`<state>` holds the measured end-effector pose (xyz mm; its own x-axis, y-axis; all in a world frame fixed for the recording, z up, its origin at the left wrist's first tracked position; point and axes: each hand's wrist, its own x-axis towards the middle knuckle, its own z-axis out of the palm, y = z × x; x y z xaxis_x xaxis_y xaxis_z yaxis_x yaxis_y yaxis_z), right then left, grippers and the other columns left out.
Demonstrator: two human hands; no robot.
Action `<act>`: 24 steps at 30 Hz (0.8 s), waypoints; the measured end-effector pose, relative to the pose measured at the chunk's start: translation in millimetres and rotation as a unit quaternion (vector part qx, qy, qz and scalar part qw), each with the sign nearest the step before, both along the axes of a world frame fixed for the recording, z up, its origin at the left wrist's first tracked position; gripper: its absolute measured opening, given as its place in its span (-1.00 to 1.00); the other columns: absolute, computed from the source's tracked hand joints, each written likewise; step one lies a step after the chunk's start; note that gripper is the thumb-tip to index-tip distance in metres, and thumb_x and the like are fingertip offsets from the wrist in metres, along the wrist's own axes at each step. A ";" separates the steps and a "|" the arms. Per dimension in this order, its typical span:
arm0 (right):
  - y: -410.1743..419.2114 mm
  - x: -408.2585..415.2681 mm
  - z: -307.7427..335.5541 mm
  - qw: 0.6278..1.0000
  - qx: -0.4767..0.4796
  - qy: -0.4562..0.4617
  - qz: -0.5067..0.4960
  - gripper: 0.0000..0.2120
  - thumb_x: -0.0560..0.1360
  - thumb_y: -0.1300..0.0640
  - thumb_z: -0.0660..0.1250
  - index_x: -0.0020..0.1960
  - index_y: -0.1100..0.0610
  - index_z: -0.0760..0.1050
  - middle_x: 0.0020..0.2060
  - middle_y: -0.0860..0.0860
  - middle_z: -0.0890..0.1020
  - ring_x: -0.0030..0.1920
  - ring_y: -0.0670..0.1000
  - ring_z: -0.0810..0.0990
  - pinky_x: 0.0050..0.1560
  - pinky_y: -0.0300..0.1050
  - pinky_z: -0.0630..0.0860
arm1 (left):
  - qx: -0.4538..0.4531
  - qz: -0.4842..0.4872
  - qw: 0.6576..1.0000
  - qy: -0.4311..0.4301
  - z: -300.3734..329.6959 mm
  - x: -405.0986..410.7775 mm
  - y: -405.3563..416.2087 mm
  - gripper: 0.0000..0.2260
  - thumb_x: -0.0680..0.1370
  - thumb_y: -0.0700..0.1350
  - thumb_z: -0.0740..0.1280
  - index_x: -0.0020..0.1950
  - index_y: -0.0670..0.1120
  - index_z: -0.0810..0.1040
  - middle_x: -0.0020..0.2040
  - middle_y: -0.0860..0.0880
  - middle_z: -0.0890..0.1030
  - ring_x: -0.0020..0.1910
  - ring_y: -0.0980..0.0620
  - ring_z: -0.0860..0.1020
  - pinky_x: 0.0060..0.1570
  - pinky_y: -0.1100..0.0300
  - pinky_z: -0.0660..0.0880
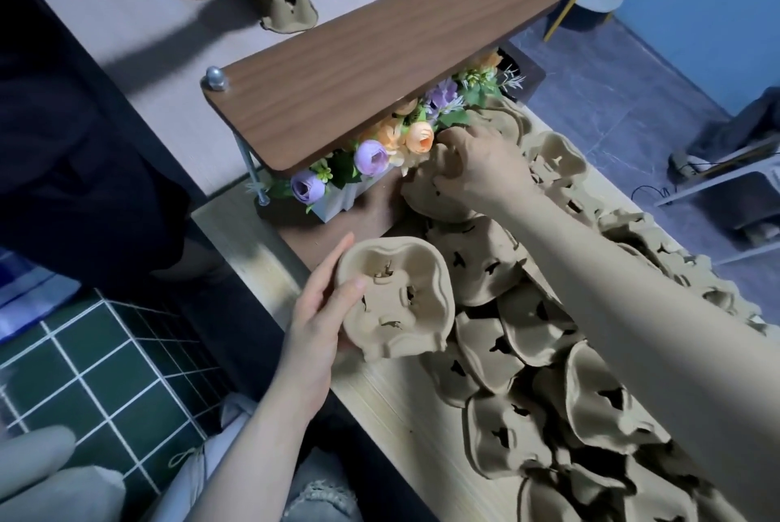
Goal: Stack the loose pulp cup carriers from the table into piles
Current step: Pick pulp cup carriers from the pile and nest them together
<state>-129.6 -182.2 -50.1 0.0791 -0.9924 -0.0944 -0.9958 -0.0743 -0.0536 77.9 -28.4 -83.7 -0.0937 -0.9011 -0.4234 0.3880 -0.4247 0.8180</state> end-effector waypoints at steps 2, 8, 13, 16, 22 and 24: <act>9.2 -4.2 13.6 0.999 -0.033 0.000 0.005 -0.55 0.46 -0.04 0.33 0.29 0.12 0.45 0.10 0.17 0.52 0.16 0.23 0.48 0.07 0.08 0.39 | 0.001 -0.004 1.000 0.005 1.1 -0.8 -0.5 -0.54 0.44 -0.02 0.36 0.34 0.22 0.52 0.20 0.15 0.65 0.12 0.16 0.63 -0.15 0.33 0.55; 65.4 -38.0 56.3 0.979 -0.150 -0.133 -0.039 -0.32 0.39 0.04 0.42 0.47 0.05 0.30 0.11 0.08 0.54 0.11 0.14 0.51 0.10 0.07 0.44 | -0.015 -0.029 0.999 0.002 4.9 -11.0 -4.7 -0.54 0.46 -0.04 0.45 0.34 0.24 0.53 0.26 0.13 0.62 0.21 0.12 0.59 -0.06 0.30 0.55; 131.3 -49.7 57.5 0.918 -0.154 -0.351 -0.102 -0.22 0.36 -0.04 0.34 0.53 -0.06 0.17 -0.01 -0.17 0.45 -0.10 -0.13 0.49 0.04 -0.13 0.50 | -0.036 -0.074 0.997 0.007 12.6 -29.3 -6.7 -0.54 0.46 -0.04 0.45 0.34 0.24 0.52 0.26 0.13 0.62 0.23 0.11 0.59 0.04 0.24 0.56; 161.0 -42.5 51.9 0.880 -0.165 -0.420 -0.145 -0.20 0.34 0.05 0.35 0.53 -0.11 0.15 -0.07 -0.18 0.45 -0.16 -0.13 0.52 0.00 -0.22 0.49 | -0.037 -0.078 0.996 -0.007 8.9 -36.5 -6.3 -0.61 0.49 0.01 0.41 0.30 0.30 0.55 0.33 0.15 0.57 0.34 0.07 0.51 0.33 0.00 0.44; 209.2 -21.1 31.4 0.871 -0.164 -0.442 -0.135 -0.11 0.35 0.10 0.37 0.57 -0.04 0.03 0.53 -0.17 0.21 0.48 -0.06 0.29 0.51 -0.04 0.20 | -0.019 -0.091 0.995 -0.025 9.0 -58.0 8.0 -0.61 0.48 0.11 0.41 0.29 0.37 0.51 0.37 0.14 0.52 0.33 0.05 0.51 0.04 -0.05 0.61; 224.4 -20.0 24.1 0.873 -0.163 -0.439 -0.134 -0.06 0.37 0.11 0.44 0.59 0.01 -0.04 0.56 -0.17 0.14 0.54 -0.08 0.16 0.54 -0.07 0.13 | -0.024 -0.084 0.996 -0.029 8.3 -61.1 11.4 -0.53 0.37 0.22 0.40 0.29 0.37 0.51 0.39 0.11 0.50 0.34 0.04 0.51 0.09 -0.16 0.60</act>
<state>-149.5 42.3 -26.0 -0.2607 -0.9490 0.1774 -0.5650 0.0010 -0.8251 16.8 -17.0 -75.4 -0.2219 -0.8937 -0.3901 0.2655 -0.4403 0.8577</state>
